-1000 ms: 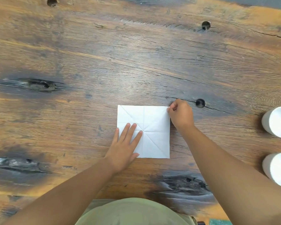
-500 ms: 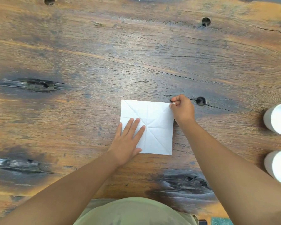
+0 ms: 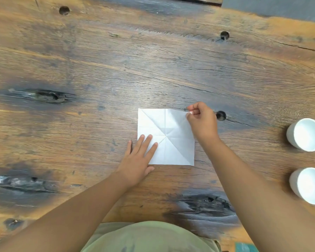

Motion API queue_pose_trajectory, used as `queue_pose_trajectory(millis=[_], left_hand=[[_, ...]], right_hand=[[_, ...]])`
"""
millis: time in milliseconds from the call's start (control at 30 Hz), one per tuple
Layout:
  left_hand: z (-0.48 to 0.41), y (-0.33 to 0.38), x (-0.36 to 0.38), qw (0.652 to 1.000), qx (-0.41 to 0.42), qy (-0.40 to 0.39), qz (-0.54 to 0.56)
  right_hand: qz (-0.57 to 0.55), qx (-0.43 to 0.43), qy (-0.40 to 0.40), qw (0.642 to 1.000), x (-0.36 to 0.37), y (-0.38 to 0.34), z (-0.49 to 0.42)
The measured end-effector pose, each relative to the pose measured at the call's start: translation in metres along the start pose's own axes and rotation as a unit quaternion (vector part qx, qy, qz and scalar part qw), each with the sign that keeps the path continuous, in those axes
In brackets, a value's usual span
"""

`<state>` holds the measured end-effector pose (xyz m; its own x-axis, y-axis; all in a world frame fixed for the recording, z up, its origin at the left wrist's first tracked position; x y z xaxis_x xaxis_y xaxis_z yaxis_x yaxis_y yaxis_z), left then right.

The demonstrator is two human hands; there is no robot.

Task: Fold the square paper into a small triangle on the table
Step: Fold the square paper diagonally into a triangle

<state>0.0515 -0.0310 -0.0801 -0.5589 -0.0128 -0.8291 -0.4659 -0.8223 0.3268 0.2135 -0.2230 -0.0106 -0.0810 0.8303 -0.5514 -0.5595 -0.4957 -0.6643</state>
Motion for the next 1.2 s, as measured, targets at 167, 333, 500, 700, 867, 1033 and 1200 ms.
queue_pose_trajectory(millis=[167,333,500,700,867,1033,1200], left_hand=[[0.029,0.002,0.019,1.0,-0.018,-0.001,0.005],[0.053,0.003,0.032,0.999,-0.031,0.0,0.016],[0.07,0.003,0.036,0.999,-0.029,0.002,0.024],[0.08,0.001,0.036,0.998,-0.04,0.02,0.041],[0.089,-0.004,0.035,0.998,-0.037,0.048,0.032],[0.093,-0.007,0.038,0.998,-0.027,0.052,0.024],[0.095,-0.005,0.038,0.998,-0.029,0.059,0.023]], right_hand=[[-0.022,-0.029,-0.04,0.999,0.019,-0.013,0.039],[-0.014,-0.036,-0.084,0.996,0.051,-0.012,0.069],[0.012,-0.02,-0.12,0.993,0.088,-0.003,0.083],[0.079,0.011,-0.173,0.982,0.129,0.022,0.095],[0.137,0.005,-0.203,0.97,0.153,0.037,0.111],[0.187,-0.003,-0.2,0.962,0.164,0.044,0.114],[0.243,-0.041,-0.214,0.945,0.171,0.041,0.117]])
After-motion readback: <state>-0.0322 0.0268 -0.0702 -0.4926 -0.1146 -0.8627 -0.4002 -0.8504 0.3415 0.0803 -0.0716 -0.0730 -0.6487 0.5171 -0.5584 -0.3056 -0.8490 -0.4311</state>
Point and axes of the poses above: each hand's wrist, its own z-axis away from the middle knuckle, its own x-axis out of the palm, y = z × x, the point moved 9 cm from there along -z, towards the middle knuckle, and after that the axes turned 14 degrees about x, right-handed, at the moved point
